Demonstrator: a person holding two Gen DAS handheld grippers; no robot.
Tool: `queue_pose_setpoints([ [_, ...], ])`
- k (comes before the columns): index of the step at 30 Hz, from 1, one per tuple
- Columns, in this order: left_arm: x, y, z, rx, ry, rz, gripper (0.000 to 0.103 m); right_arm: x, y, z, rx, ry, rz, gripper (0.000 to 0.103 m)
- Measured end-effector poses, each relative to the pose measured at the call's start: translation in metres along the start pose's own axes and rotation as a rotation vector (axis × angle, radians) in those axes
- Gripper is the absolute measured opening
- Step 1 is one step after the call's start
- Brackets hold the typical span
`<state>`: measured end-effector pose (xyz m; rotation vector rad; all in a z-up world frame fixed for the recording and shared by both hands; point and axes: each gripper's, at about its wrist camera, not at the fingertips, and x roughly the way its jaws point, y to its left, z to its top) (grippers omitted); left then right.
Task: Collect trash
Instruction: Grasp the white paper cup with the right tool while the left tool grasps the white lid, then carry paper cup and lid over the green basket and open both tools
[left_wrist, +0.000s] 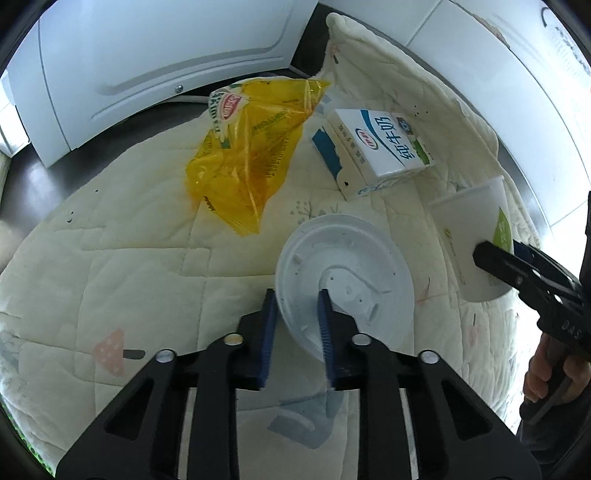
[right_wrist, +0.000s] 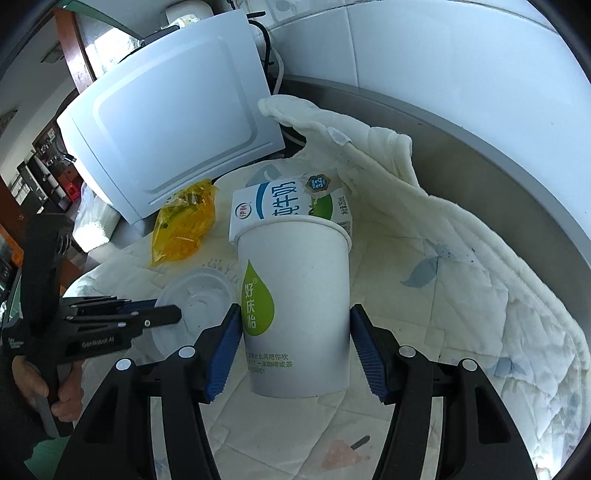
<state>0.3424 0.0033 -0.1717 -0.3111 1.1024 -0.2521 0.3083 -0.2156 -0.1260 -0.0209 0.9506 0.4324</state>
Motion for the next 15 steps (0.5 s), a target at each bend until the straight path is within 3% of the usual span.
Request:
queue_pose_setpoints([
  [5, -0.01, 0.003, -0.004, -0.014, -0.018, -0.001, 0.005, -0.008, 0.008, -0.007, -0.015, -0.009, 0.004, 0.057],
  [15, -0.063, 0.02, -0.033, -0.031, -0.093, -0.009, 0.004, -0.026, 0.038, -0.028, -0.045, -0.011, 0.04, 0.057],
])
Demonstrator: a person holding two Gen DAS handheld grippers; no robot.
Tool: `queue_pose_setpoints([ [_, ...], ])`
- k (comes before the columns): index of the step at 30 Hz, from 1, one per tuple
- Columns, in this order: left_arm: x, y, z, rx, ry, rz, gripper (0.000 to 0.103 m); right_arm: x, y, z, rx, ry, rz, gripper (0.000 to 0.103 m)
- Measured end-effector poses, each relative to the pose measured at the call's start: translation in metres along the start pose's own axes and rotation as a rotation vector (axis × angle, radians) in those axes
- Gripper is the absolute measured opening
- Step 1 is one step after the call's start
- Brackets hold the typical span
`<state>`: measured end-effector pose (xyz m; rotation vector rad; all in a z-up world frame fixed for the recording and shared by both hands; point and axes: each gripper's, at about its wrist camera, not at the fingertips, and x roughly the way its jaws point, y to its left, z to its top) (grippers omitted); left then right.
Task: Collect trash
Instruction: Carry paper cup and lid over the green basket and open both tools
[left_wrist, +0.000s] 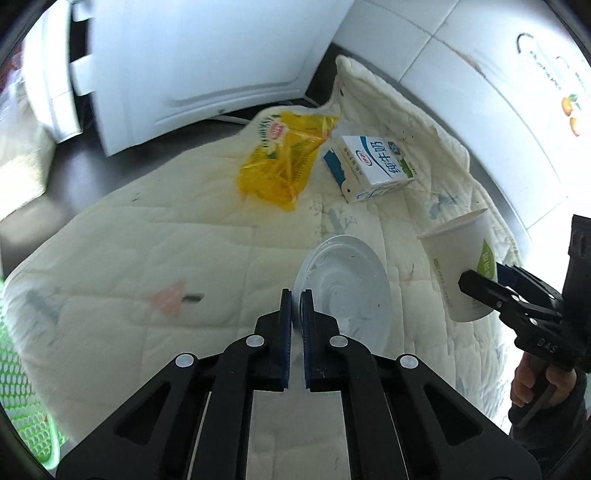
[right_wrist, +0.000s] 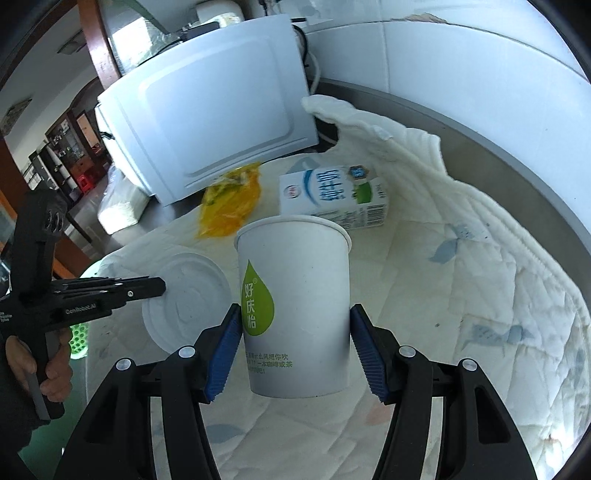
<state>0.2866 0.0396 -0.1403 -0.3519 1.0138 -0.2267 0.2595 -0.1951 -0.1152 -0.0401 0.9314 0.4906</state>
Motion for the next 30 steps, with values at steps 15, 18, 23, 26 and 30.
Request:
queue_pose_setpoints([
  [15, -0.132, 0.102, -0.066, -0.165, -0.172, 0.081, 0.004, 0.0, 0.092, -0.01, -0.117, 0.019, 0.094, 0.057],
  [18, -0.158, 0.129, -0.079, -0.204, -0.208, 0.13, 0.004, 0.002, 0.118, -0.007, -0.157, 0.021, 0.122, 0.057],
  [23, -0.195, 0.182, -0.1, -0.296, -0.251, 0.22, 0.004, 0.014, 0.171, -0.004, -0.231, 0.038, 0.181, 0.057],
  [26, -0.211, 0.214, -0.114, -0.344, -0.262, 0.269, 0.004, 0.022, 0.202, -0.004, -0.277, 0.05, 0.217, 0.057],
  [30, -0.219, 0.253, -0.133, -0.42, -0.257, 0.315, 0.004, 0.034, 0.243, -0.003, -0.328, 0.063, 0.259, 0.057],
])
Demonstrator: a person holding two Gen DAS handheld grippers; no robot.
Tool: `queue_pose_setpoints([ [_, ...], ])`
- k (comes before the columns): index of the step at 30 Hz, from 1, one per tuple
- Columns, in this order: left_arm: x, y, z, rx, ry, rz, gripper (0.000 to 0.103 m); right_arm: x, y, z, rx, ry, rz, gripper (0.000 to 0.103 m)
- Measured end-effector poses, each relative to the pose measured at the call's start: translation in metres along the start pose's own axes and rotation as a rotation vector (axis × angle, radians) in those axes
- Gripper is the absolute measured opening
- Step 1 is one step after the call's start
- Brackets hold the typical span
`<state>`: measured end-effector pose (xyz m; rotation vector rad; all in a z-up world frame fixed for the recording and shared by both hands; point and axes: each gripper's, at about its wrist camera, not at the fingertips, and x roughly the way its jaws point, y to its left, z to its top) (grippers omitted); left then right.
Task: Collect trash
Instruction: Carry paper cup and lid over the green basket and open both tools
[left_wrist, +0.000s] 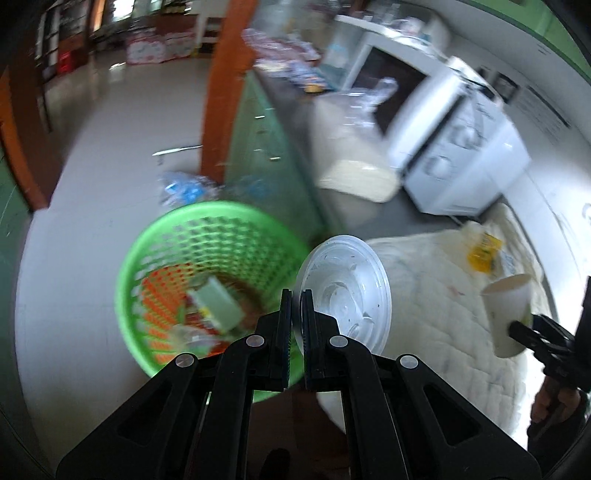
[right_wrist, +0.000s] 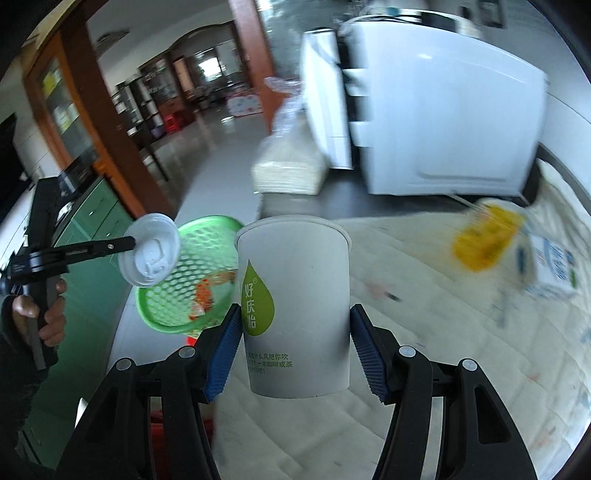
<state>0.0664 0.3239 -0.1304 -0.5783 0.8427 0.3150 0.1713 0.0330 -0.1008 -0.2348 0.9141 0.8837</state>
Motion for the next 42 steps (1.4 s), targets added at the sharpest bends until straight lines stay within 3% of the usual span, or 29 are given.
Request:
queue_pose_setpoints([
  [7, 0.027, 0.049, -0.007, -0.089, 0.064, 0.092, 0.005, 0.035, 0.048, 0.021, -0.06, 0.026, 0.06, 0.057],
  [13, 0.042, 0.071, -0.018, -0.131, 0.108, 0.104, 0.007, 0.056, 0.081, 0.034, -0.091, 0.031, 0.095, 0.057],
  [16, 0.047, 0.079, -0.023, -0.156, 0.124, 0.102, 0.017, 0.065, 0.093, 0.04, -0.099, 0.037, 0.108, 0.057],
  [19, 0.046, 0.083, -0.027, -0.169, 0.12, 0.114, 0.04, 0.079, 0.107, 0.046, -0.112, 0.046, 0.122, 0.057],
  [26, 0.03, 0.092, -0.031, -0.174, 0.096, 0.148, 0.061, 0.106, 0.132, 0.056, -0.132, 0.067, 0.136, 0.058],
  [35, 0.009, 0.099, -0.03, -0.188, 0.059, 0.174, 0.078, 0.141, 0.148, 0.066, -0.095, 0.085, 0.15, 0.061],
  [38, 0.005, 0.098, -0.03, -0.179, 0.05, 0.179, 0.08, 0.144, 0.149, 0.065, -0.083, 0.086, 0.155, 0.067],
  [42, 0.0, 0.096, -0.027, -0.177, 0.041, 0.185, 0.082, 0.143, 0.15, 0.062, -0.089, 0.09, 0.156, 0.068],
])
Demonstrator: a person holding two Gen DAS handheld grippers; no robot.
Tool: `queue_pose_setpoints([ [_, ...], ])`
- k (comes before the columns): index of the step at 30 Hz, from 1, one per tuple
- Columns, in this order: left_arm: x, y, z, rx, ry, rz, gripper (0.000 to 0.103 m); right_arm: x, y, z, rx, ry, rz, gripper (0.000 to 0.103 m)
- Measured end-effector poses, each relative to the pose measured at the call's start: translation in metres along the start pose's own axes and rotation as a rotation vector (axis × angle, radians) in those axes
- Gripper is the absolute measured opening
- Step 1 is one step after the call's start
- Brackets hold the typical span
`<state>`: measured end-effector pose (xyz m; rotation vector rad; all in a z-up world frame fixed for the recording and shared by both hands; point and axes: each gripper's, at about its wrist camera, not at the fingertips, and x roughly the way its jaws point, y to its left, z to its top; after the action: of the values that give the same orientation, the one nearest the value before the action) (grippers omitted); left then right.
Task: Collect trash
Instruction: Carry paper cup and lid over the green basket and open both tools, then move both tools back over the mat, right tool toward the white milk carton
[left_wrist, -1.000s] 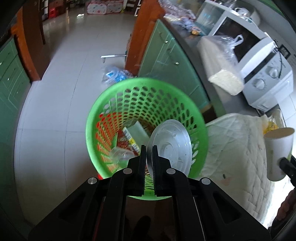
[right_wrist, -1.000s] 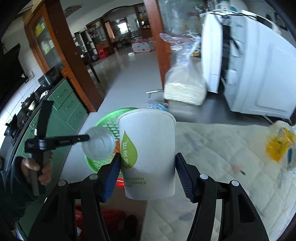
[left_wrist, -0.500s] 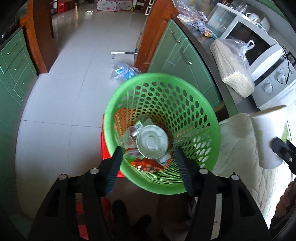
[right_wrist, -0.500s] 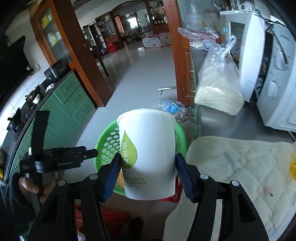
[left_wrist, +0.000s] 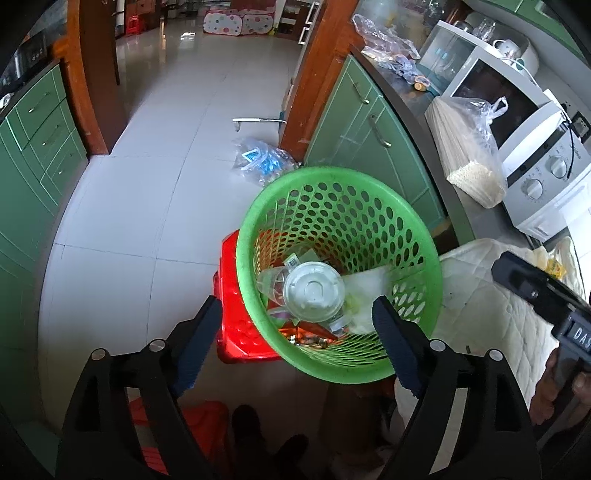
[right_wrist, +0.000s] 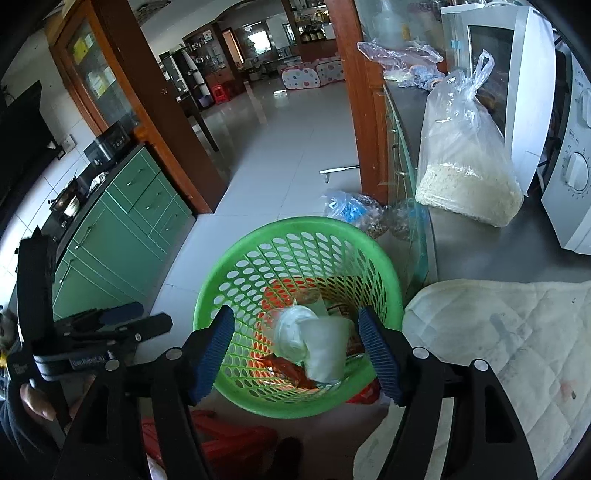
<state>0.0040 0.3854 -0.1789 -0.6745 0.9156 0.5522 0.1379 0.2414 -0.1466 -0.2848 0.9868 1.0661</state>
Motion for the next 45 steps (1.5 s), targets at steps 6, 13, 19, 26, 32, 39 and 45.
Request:
queue_pose_setpoints([
  [6, -0.007, -0.012, 0.002, 0.022, -0.012, 0.006, 0.083, -0.016, -0.003, -0.008, 0.002, -0.018, 0.004, 0.072],
  [13, -0.016, -0.037, 0.004, 0.069, -0.027, -0.013, 0.084, -0.045, -0.019, -0.018, 0.02, -0.052, -0.021, 0.075],
  [19, -0.023, -0.065, 0.001, 0.112, -0.037, -0.039, 0.084, -0.074, -0.041, -0.031, 0.053, -0.082, -0.061, 0.077],
  [26, -0.025, -0.103, -0.003, 0.174, -0.036, -0.072, 0.084, -0.118, -0.087, -0.056, 0.122, -0.127, -0.146, 0.077],
  [32, -0.023, -0.142, -0.011, 0.234, -0.023, -0.11, 0.084, -0.158, -0.145, -0.086, 0.217, -0.157, -0.252, 0.078],
  [39, -0.016, -0.179, -0.018, 0.302, -0.005, -0.126, 0.084, -0.202, -0.218, -0.123, 0.326, -0.175, -0.381, 0.082],
  [45, -0.006, -0.202, -0.024, 0.34, 0.022, -0.127, 0.084, -0.23, -0.269, -0.138, 0.367, -0.186, -0.456, 0.085],
])
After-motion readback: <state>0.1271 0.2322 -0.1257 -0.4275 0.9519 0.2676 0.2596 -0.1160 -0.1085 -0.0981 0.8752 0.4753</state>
